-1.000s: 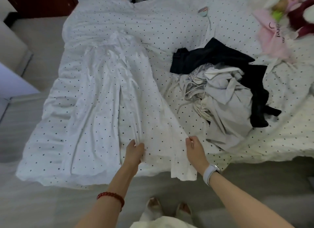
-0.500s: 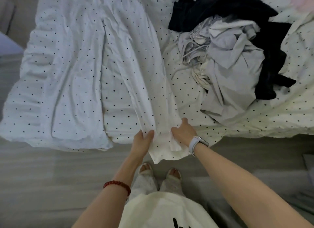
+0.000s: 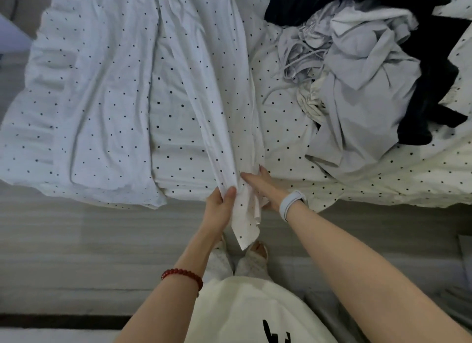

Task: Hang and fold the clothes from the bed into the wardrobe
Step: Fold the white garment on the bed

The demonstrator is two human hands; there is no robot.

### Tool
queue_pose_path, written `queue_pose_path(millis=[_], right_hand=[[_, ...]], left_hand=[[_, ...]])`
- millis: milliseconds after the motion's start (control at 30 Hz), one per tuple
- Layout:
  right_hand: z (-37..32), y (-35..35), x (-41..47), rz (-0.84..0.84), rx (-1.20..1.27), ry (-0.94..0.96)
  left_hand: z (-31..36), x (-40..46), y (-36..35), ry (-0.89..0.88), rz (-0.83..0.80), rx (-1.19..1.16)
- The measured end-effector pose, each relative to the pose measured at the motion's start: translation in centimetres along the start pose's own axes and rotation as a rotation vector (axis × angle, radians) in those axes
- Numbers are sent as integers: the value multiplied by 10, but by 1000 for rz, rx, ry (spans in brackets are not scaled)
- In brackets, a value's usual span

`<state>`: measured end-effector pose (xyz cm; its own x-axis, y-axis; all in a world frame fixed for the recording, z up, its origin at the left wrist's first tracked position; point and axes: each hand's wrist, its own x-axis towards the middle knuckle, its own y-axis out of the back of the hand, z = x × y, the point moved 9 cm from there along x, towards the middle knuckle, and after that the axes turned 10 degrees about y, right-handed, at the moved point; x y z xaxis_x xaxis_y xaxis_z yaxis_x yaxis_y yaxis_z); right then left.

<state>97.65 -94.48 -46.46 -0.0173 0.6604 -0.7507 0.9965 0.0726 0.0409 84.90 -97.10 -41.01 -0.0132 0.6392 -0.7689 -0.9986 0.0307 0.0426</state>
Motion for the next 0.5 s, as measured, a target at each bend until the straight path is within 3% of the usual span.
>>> queue_pose_path(millis=[167,267,400,500], right_hand=[[5,-6,8,18,-219,23],[1,17,2,184,-277,112],[11,73,-32,490,-171,149],[24,104,-43,554,-200,155]], left_hand=[[-7,-3,14,-3,-16,-31],[-8,-6,28,8,46,-57],[-18,-9,56,43,308,-25],[-38,3,60,158,368,156]])
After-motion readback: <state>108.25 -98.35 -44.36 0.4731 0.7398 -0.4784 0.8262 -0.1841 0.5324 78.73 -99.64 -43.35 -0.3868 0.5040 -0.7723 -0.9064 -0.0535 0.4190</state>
